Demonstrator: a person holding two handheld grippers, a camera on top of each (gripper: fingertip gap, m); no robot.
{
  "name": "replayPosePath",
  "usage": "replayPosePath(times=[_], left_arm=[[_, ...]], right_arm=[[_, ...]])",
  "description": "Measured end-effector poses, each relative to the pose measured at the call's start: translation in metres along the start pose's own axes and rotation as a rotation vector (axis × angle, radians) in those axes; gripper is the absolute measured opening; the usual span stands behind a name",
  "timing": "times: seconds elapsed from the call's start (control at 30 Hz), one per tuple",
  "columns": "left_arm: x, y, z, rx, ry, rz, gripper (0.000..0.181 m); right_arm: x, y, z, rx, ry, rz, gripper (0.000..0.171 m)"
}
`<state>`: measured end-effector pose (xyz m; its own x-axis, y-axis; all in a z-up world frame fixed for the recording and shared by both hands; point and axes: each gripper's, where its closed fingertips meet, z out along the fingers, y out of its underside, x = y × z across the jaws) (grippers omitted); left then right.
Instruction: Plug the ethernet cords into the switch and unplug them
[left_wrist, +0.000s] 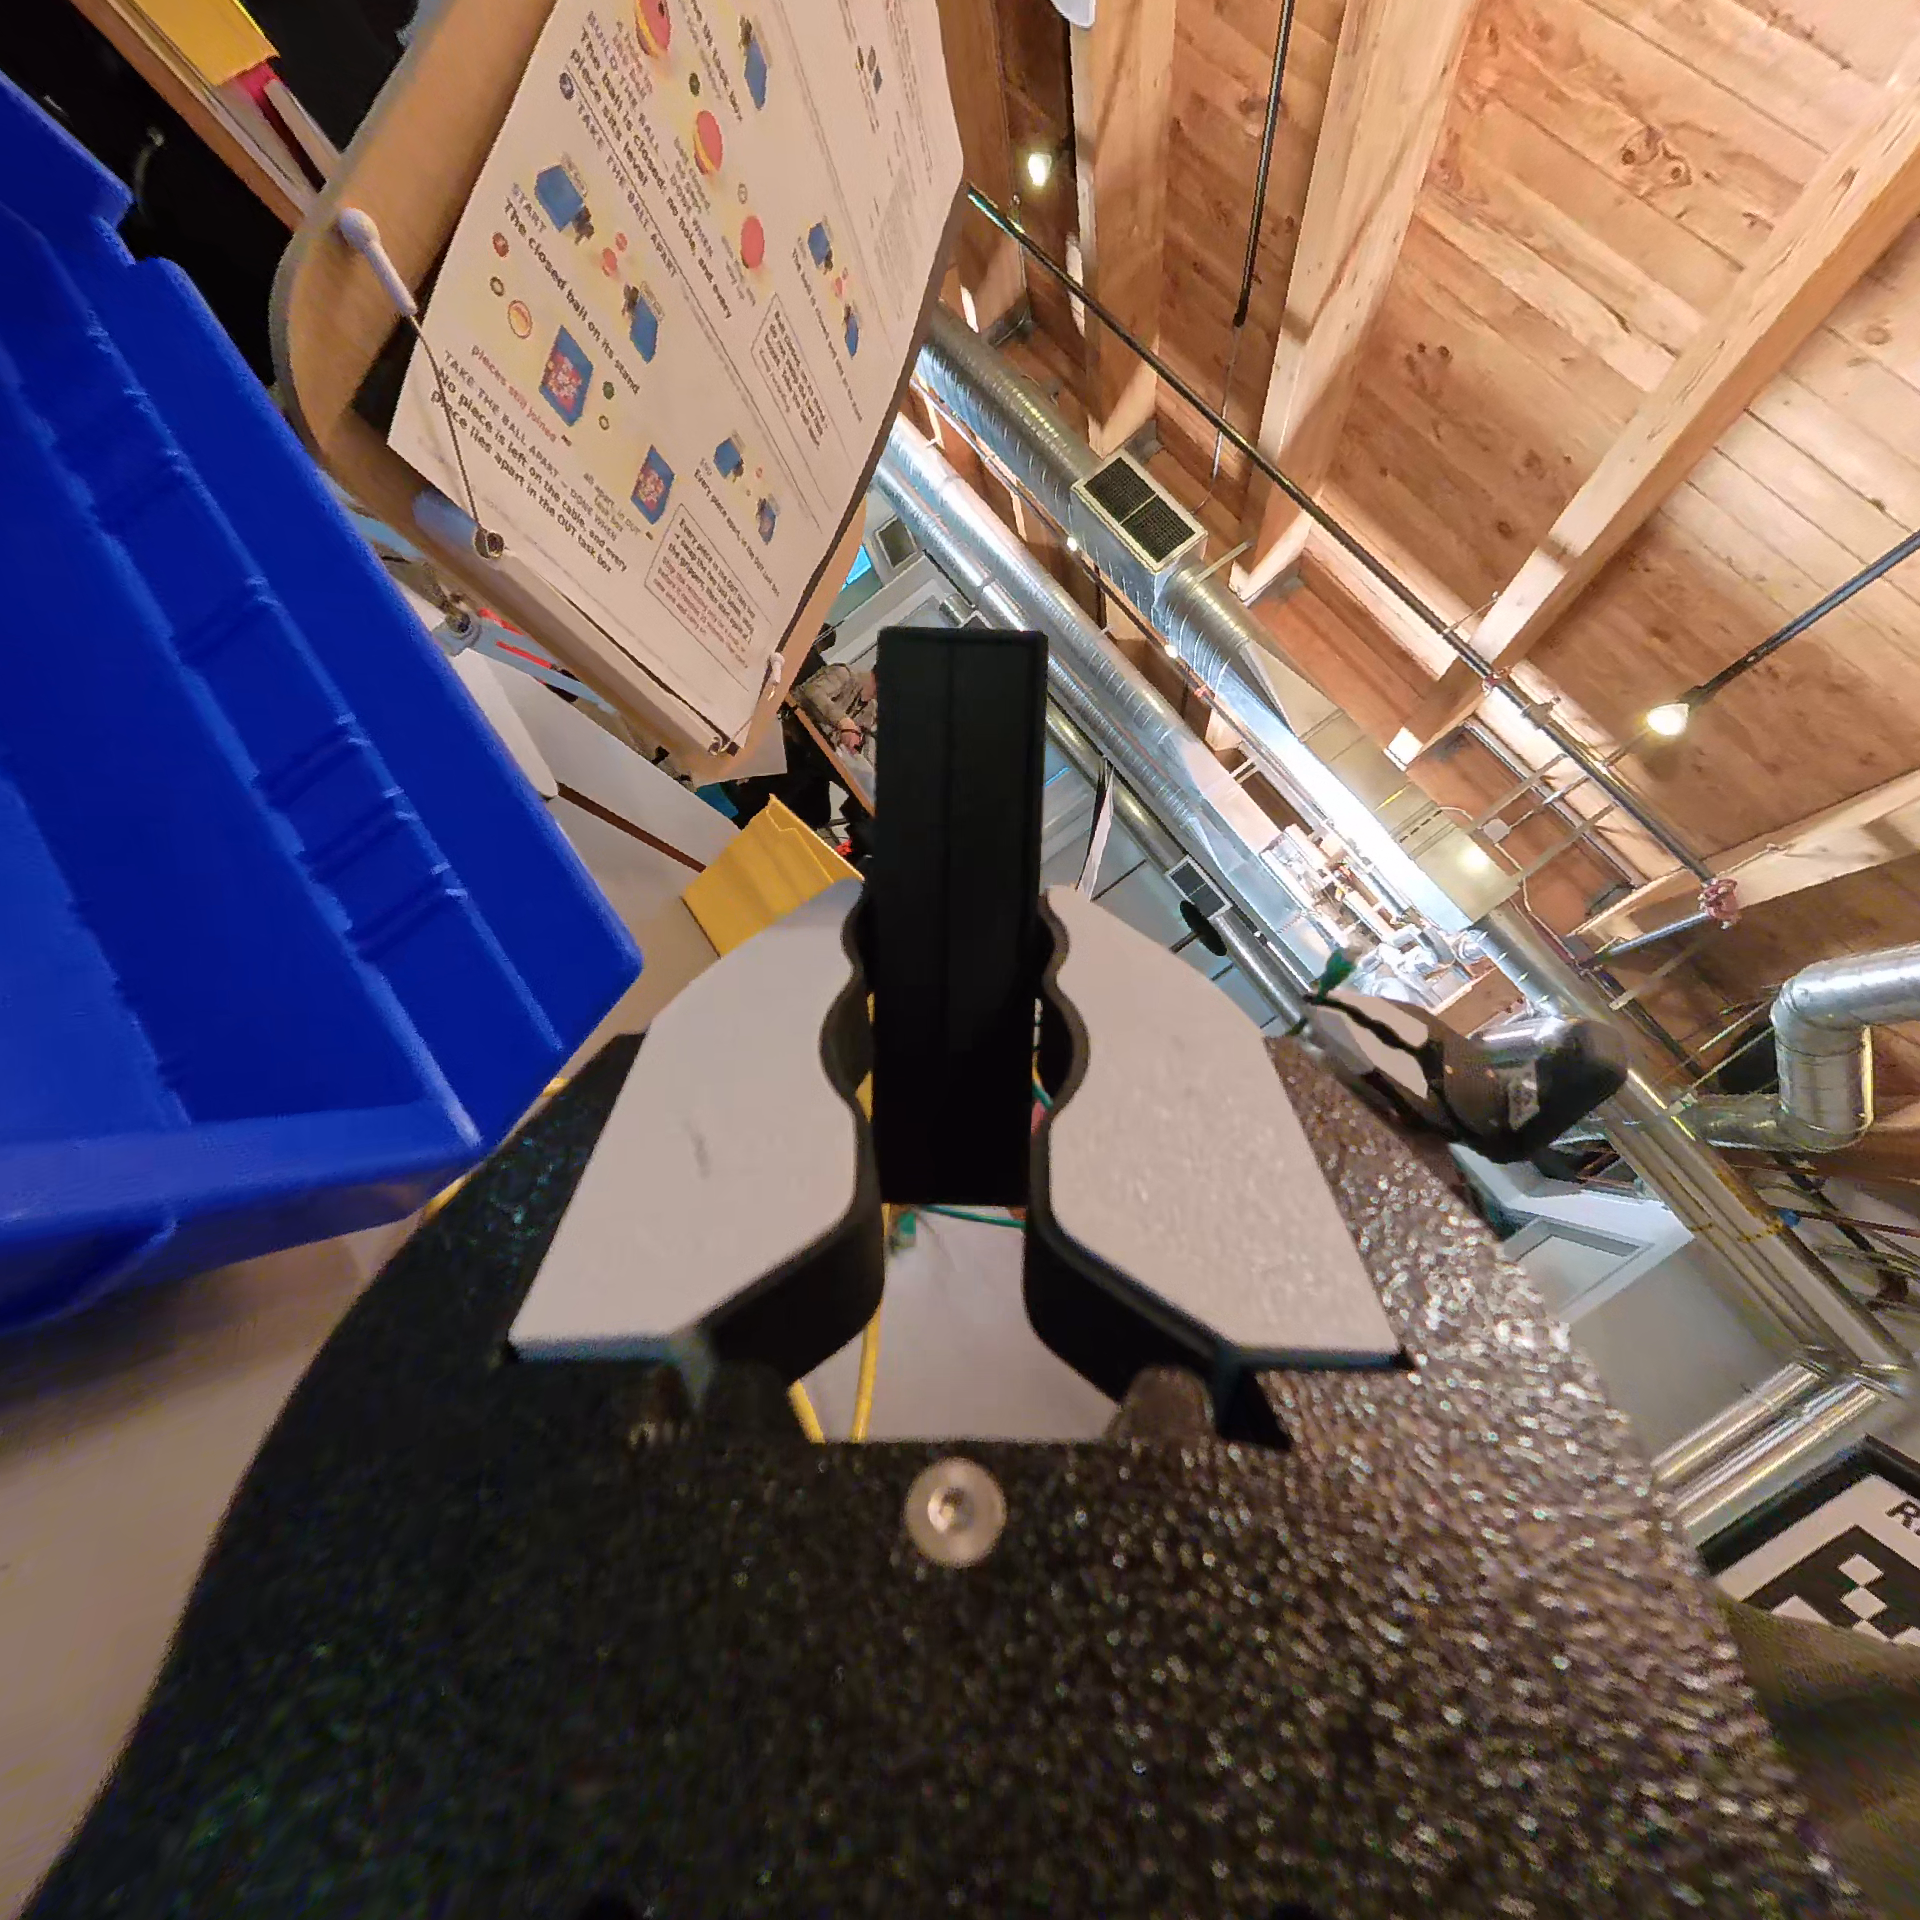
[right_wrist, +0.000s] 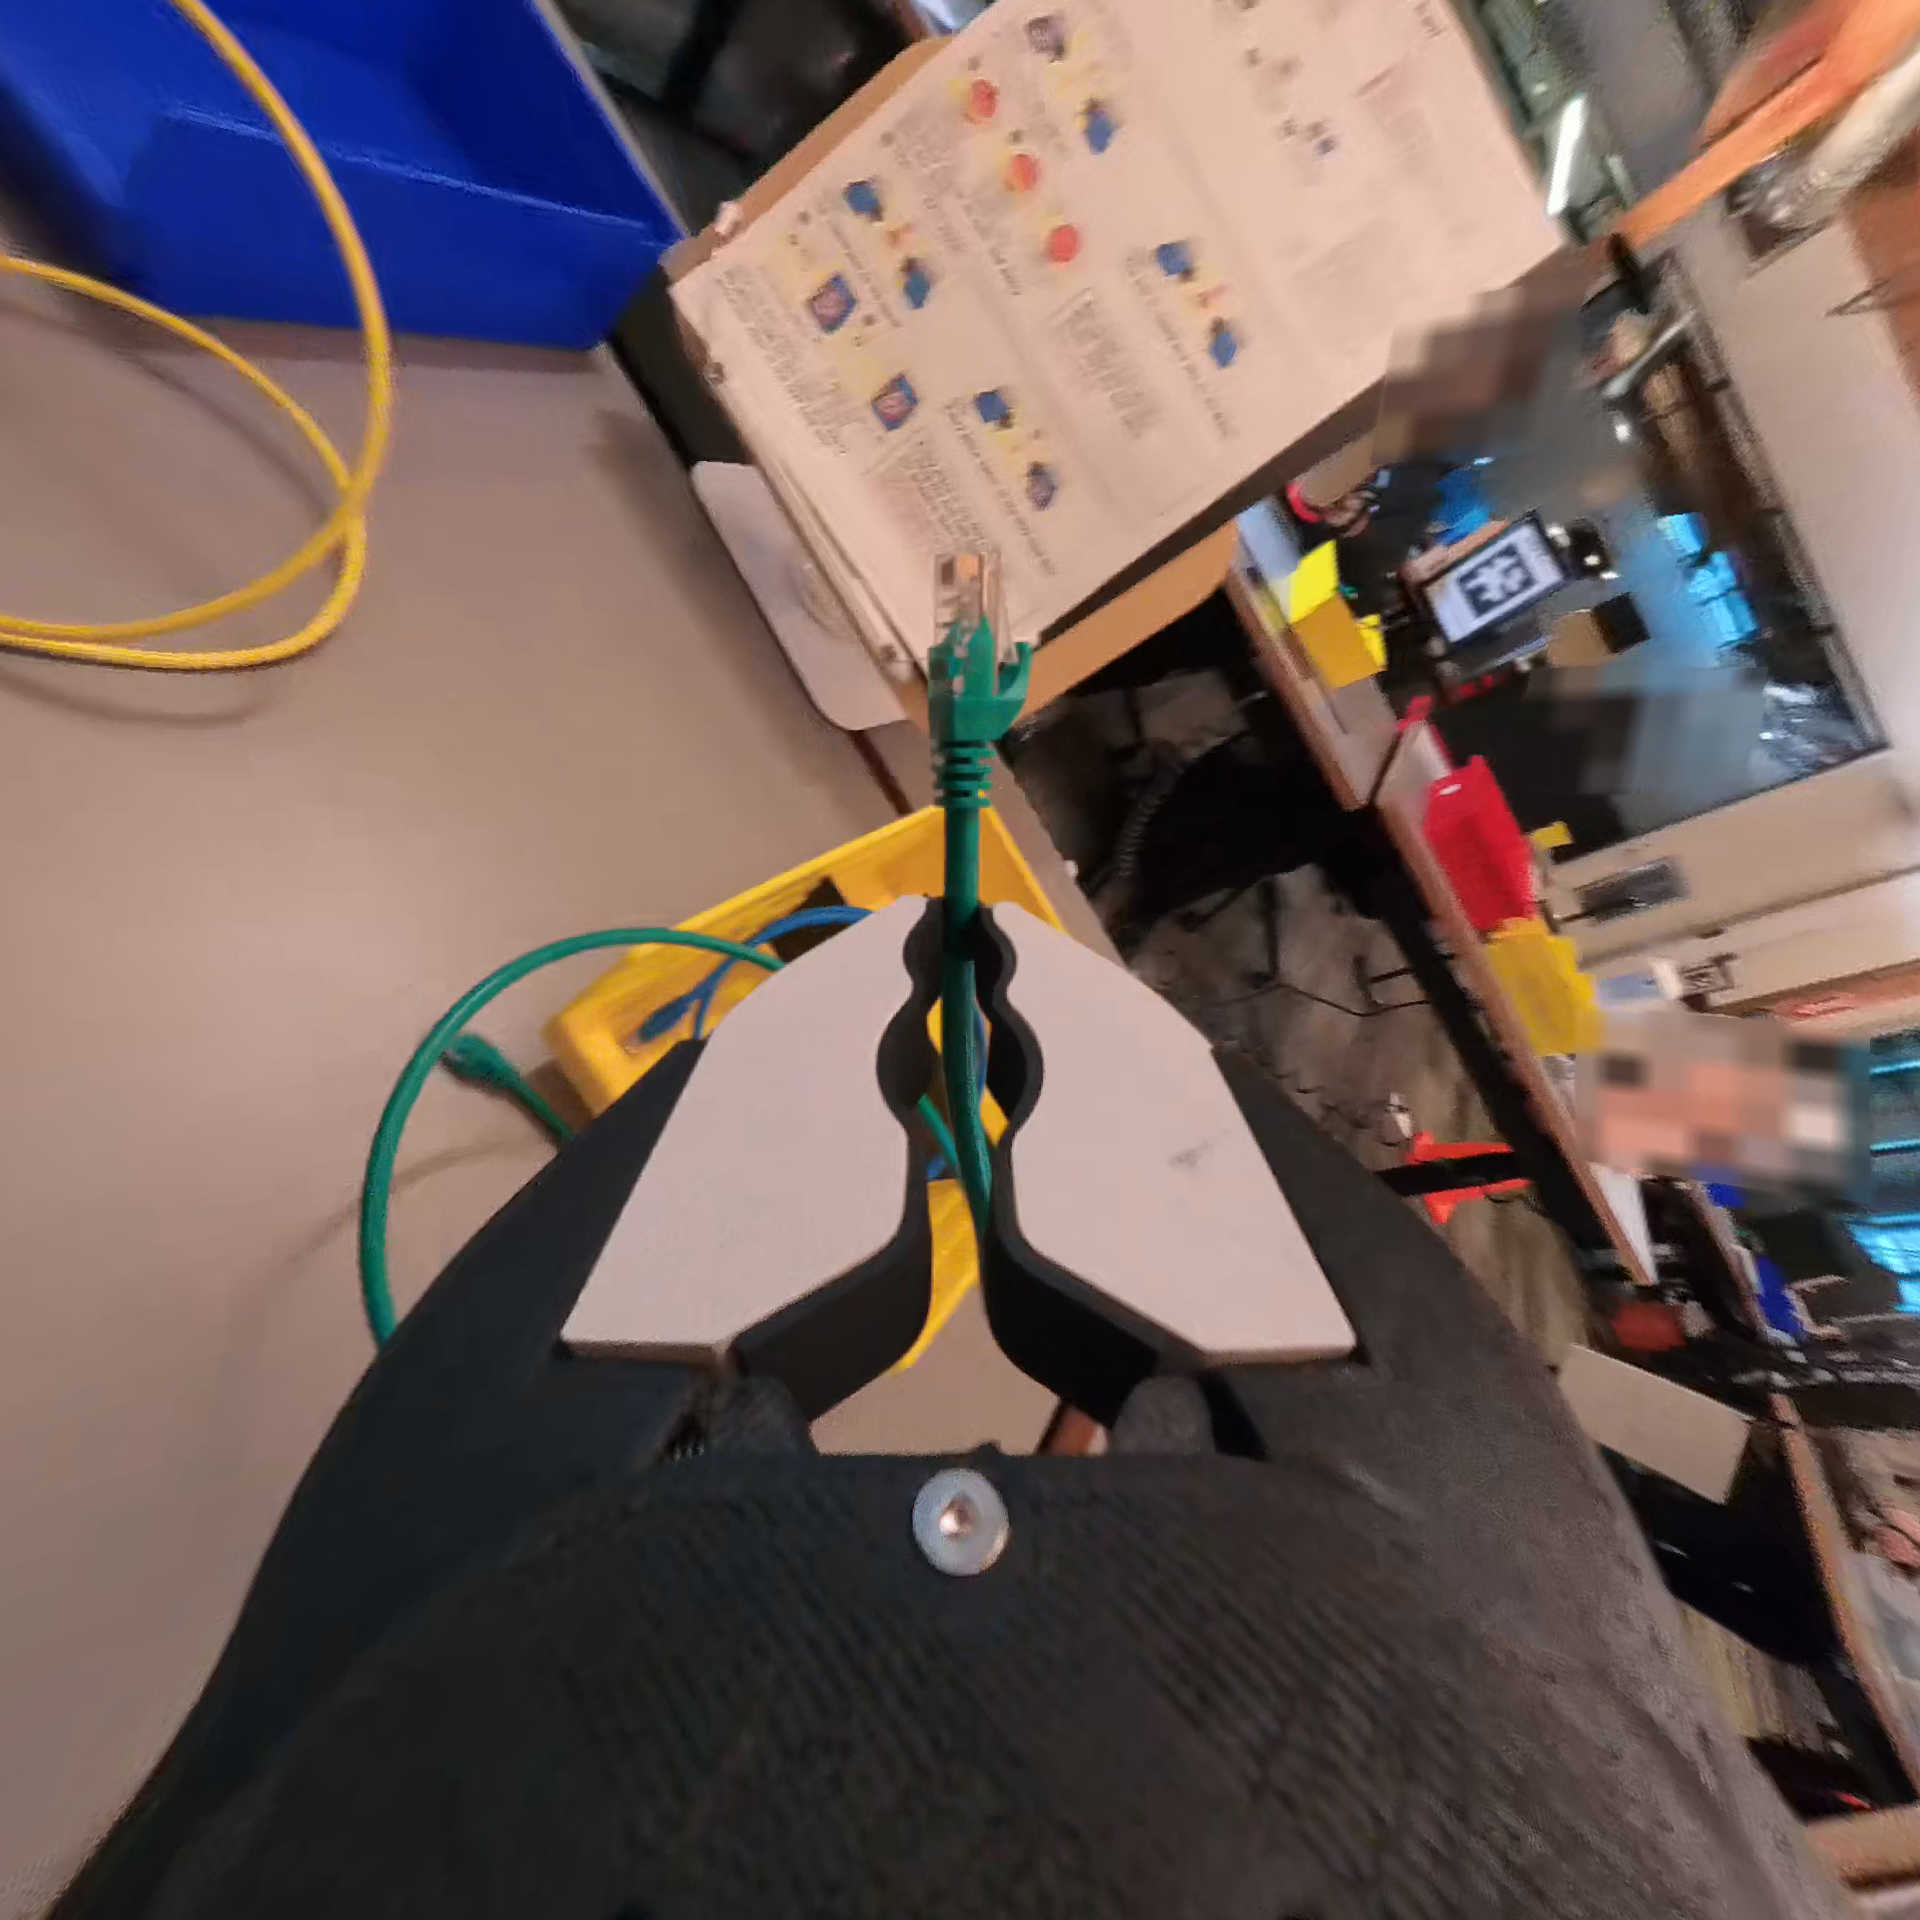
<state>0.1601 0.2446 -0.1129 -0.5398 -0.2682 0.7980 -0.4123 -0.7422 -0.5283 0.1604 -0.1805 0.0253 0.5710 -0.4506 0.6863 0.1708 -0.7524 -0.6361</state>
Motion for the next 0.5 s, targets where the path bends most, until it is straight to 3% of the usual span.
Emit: replayPosePath(times=[0.23, 0.37, 0.5], left_arm=[[-0.002, 0.006, 0.002, -0.015, 0.003, -0.013, 0.027], [-0.003, 0.008, 0.003, -0.021, 0.003, -0.018, 0.027], [-0.008, 0.01, 0.004, -0.023, 0.0, -0.036, 0.027]], right_arm=[[0.072, 0.003, 0.012, -0.028, 0.214, -0.023, 0.006], [0.111, -0.015, 0.006, -0.024, 0.283, -0.031, 0.006], [0.105, -0.055, -0.015, 0.028, 0.059, 0.031, 0.006]])
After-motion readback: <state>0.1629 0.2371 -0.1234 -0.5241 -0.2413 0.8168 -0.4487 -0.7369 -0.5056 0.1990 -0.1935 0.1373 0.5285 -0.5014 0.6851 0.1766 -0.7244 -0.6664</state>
